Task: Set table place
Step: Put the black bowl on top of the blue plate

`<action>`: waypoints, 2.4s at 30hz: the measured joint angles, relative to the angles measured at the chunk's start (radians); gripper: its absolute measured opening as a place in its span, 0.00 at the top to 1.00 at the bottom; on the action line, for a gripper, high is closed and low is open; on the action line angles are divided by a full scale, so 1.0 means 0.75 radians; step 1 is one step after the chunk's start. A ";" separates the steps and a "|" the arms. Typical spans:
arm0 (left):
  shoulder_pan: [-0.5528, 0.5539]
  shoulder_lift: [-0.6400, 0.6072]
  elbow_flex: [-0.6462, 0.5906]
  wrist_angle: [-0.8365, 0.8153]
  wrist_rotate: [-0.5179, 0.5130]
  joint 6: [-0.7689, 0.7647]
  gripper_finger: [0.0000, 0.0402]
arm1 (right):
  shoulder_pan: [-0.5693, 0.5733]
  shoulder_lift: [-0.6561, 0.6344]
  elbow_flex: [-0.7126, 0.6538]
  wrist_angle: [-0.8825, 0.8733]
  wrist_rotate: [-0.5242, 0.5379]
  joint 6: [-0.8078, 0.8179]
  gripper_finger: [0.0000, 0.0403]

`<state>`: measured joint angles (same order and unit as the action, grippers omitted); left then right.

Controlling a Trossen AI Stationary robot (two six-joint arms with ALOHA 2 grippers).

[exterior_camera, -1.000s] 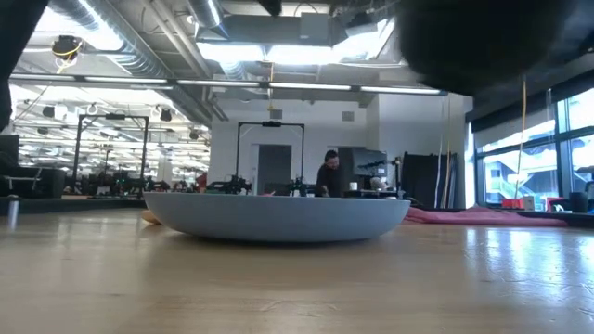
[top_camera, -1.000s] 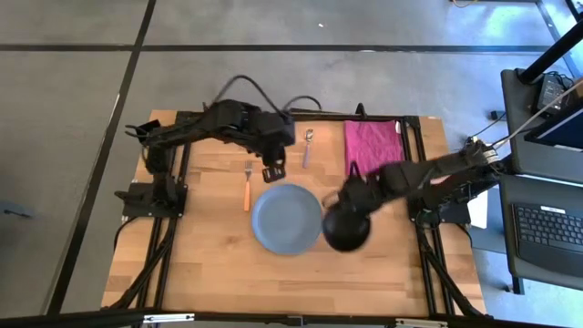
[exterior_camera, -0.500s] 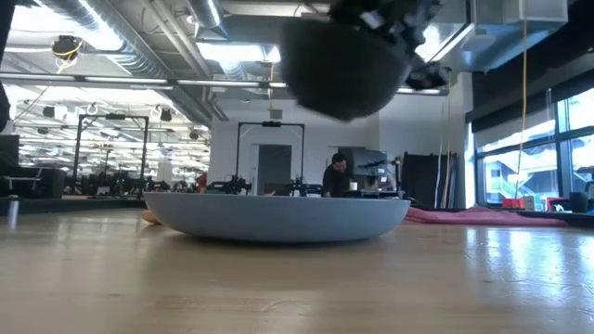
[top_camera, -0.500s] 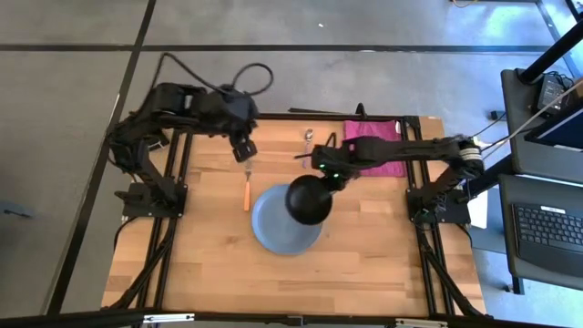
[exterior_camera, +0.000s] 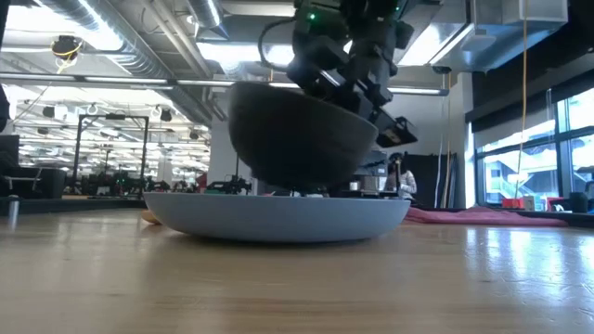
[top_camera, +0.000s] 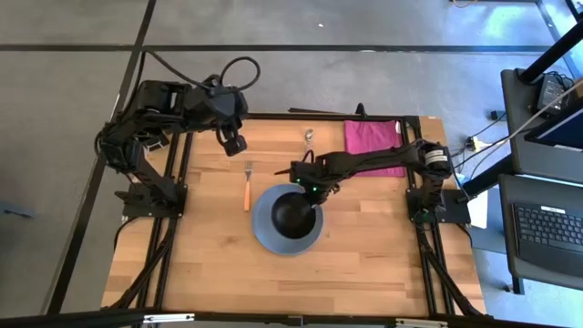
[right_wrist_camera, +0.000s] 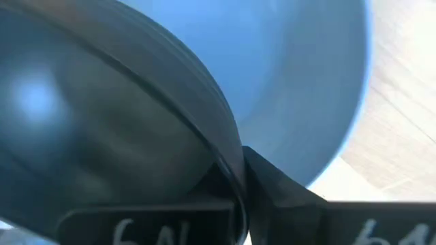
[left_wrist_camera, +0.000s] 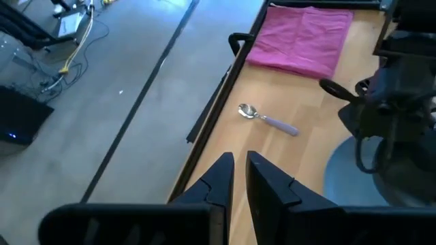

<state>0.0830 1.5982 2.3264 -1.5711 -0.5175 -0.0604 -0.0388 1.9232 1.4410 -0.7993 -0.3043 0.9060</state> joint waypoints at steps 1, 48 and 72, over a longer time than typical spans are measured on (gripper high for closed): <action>0.000 0.001 0.000 0.000 0.001 0.008 0.92 | 0.006 0.004 0.000 0.005 0.017 -0.012 0.98; 0.102 0.002 -0.002 0.000 0.004 -0.024 0.92 | -0.024 0.409 0.546 -0.514 0.053 -0.561 0.97; 0.102 0.002 -0.002 0.000 0.004 -0.024 0.92 | -0.024 0.413 0.660 -0.246 0.086 -0.583 0.77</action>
<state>0.1596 1.5993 2.3253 -1.5711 -0.5148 -0.0788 -0.0570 2.2330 1.9359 -0.9837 -0.2396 0.4686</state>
